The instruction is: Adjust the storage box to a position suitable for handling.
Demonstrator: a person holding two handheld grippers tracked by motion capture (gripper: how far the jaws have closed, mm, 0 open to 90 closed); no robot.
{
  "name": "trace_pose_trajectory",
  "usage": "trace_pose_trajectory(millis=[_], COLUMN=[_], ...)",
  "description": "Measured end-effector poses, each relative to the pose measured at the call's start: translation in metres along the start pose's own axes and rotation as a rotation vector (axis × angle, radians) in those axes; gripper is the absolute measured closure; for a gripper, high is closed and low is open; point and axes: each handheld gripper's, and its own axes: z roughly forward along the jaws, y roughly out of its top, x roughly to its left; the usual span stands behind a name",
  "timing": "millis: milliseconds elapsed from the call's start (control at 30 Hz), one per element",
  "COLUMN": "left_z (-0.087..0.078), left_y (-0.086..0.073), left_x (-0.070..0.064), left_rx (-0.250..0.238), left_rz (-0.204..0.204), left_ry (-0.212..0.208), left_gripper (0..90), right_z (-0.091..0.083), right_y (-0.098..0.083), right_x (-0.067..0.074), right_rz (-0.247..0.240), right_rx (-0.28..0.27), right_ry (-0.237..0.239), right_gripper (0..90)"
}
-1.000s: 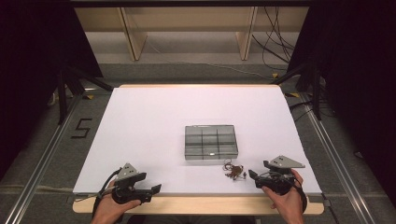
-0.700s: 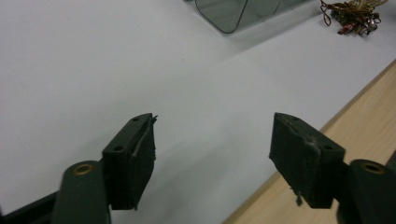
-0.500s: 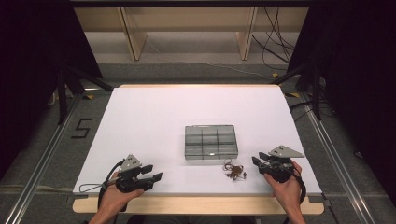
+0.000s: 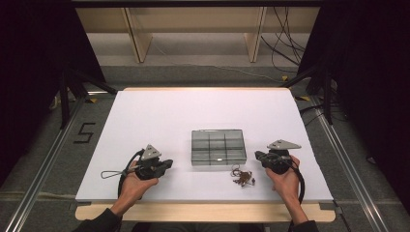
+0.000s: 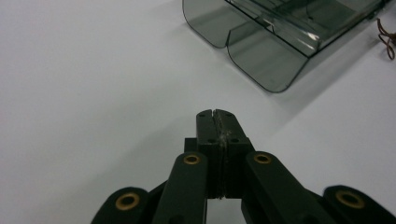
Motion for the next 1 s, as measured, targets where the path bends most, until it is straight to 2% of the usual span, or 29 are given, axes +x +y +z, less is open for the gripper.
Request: trace_pose_trajectory(millis=[100, 133, 200, 267, 300, 367, 400, 533, 633, 700, 733, 800, 900, 967, 1000], left_z=[0.012, 0.014, 0.019, 0.025, 0.026, 0.031, 0.032, 0.037, 0.04, 0.042, 0.042, 0.044, 0.044, 0.044, 0.044], left_y=[0.01, 0.011, 0.015, 0.018, 0.019, 0.021, 0.022, 0.024, 0.027, 0.028, 0.029, 0.028, 0.027, 0.026, 0.026], left_x=[-0.003, -0.003, -0.005, -0.007, -0.007, -0.008, -0.009, -0.011, -0.014, -0.014, -0.014, -0.014, -0.012, -0.011, -0.01], left_rx=[0.01, 0.016, 0.021, 0.018, 0.026, 0.021, 0.031, 0.032, 0.032, 0.035, 0.038, 0.036, 0.048, 0.05, 0.049], left_rz=[0.004, 0.006, 0.01, 0.015, 0.02, 0.024, 0.028, 0.029, 0.028, 0.036, 0.04, 0.03, 0.033, 0.037, 0.04], left_ry=[-0.009, -0.01, -0.013, -0.005, -0.012, -0.003, -0.006, -0.009, -0.006, -0.014, -0.011, -0.012, -0.014, -0.012, -0.005], left_gripper=[88.7, 88.9, 89.1, 89.1, 89.1, 89.1, 89.1, 89.1, 89.0, 88.7, 88.4, 88.2, 88.2, 88.0, 88.4], right_z=[0.009, 0.011, 0.016, 0.02, 0.023, 0.027, 0.03, 0.034, 0.035, 0.036, 0.037, 0.037, 0.037, 0.04, 0.04], right_y=[0.005, 0.007, 0.009, 0.01, 0.011, 0.012, 0.013, 0.014, 0.014, 0.015, 0.016, 0.017, 0.019, 0.021, 0.022], right_x=[-0.001, 0.0, 0.002, 0.003, 0.004, 0.004, 0.005, 0.006, 0.005, 0.006, 0.006, 0.008, 0.011, 0.015, 0.018], right_rz=[0.008, -0.004, 0.021, 0.01, 0.022, 0.008, 0.02, 0.032, 0.038, 0.046, 0.043, 0.02, 0.037, 0.024, 0.014], right_rx=[0.007, 0.011, 0.026, 0.032, 0.045, 0.037, 0.026, 0.058, 0.043, 0.042, 0.042, 0.043, 0.054, 0.045, 0.059], right_ry=[0.01, -0.002, 0.016, 0.009, 0.044, 0.03, 0.037, 0.051, 0.06, 0.089, 0.094, 0.067, 0.081, 0.092, 0.093], right_gripper=[87.9, 87.9, 88.4, 88.4, 88.7, 89.1, 89.1, 89.7, 89.7, 90.0, 90.0, 90.0, 90.0, 90.0, 90.0])
